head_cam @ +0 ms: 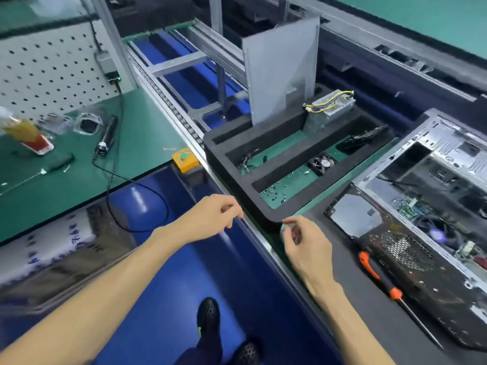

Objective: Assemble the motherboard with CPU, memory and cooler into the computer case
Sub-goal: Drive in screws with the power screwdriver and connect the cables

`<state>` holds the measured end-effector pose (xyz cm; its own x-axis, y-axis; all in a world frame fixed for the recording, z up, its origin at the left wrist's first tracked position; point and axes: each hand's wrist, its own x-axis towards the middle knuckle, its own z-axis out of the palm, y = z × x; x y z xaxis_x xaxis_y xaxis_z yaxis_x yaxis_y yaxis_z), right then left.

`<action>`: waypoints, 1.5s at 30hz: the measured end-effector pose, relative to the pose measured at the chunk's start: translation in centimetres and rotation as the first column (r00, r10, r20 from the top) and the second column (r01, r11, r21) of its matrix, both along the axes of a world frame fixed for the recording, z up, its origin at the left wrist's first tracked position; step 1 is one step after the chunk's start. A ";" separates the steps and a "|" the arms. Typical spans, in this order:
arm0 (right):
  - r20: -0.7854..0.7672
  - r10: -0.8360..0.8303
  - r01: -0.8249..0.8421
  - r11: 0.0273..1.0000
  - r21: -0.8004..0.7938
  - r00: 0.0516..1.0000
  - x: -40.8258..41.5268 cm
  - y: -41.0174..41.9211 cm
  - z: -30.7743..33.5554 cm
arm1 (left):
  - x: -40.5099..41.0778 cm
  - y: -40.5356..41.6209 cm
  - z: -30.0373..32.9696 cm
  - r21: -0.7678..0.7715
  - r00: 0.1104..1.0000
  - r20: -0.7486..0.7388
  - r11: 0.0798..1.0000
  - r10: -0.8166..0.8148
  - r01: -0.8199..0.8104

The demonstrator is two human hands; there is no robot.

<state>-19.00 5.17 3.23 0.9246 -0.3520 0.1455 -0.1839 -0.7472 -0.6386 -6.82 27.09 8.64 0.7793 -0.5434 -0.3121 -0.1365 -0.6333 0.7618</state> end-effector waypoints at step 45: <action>-0.010 0.791 -0.790 0.611 0.049 0.612 29.3 50.8 1.1 | 9.2 49.6 -2.9 0.065 0.612 0.014 0.610 0.790 -0.789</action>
